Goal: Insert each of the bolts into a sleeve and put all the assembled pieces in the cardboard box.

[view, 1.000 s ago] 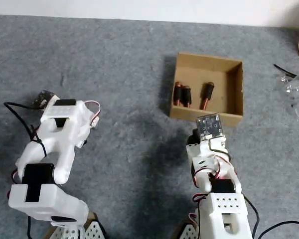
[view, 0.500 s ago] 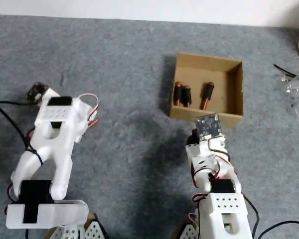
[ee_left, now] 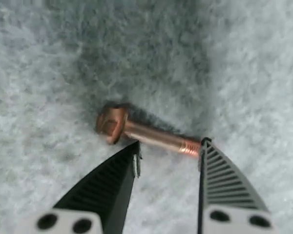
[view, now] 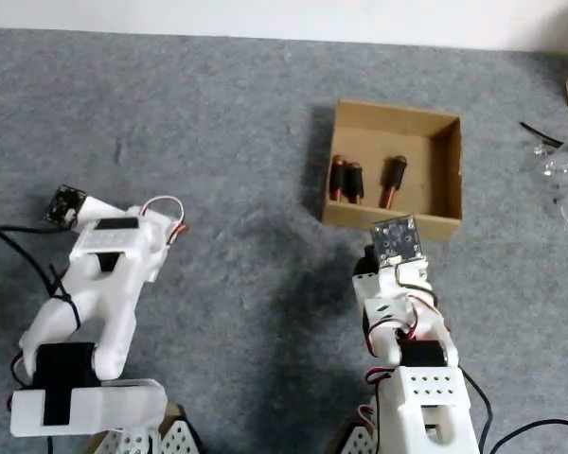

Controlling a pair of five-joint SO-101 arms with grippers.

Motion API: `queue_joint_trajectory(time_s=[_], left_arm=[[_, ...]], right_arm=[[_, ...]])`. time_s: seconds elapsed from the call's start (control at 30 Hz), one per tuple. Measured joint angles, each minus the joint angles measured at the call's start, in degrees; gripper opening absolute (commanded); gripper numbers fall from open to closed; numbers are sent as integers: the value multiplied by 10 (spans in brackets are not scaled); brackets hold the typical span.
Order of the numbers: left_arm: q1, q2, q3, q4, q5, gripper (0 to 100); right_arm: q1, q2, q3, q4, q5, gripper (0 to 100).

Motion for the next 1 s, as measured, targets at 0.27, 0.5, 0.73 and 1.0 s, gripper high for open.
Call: queue_joint_trajectory(time_s=[0.27, 0.5, 0.73, 1.0], left_arm=[[-32, 0, 27, -55, 9, 197], [-71, 0, 27, -59, 19, 193], [-71, 0, 27, -59, 22, 153], [-71, 22, 18, -58, 24, 2]], right_arm=[[0, 0, 0, 0, 0, 5], [0, 0, 0, 0, 0, 5], [0, 0, 0, 0, 0, 5], [0, 0, 0, 0, 0, 5]])
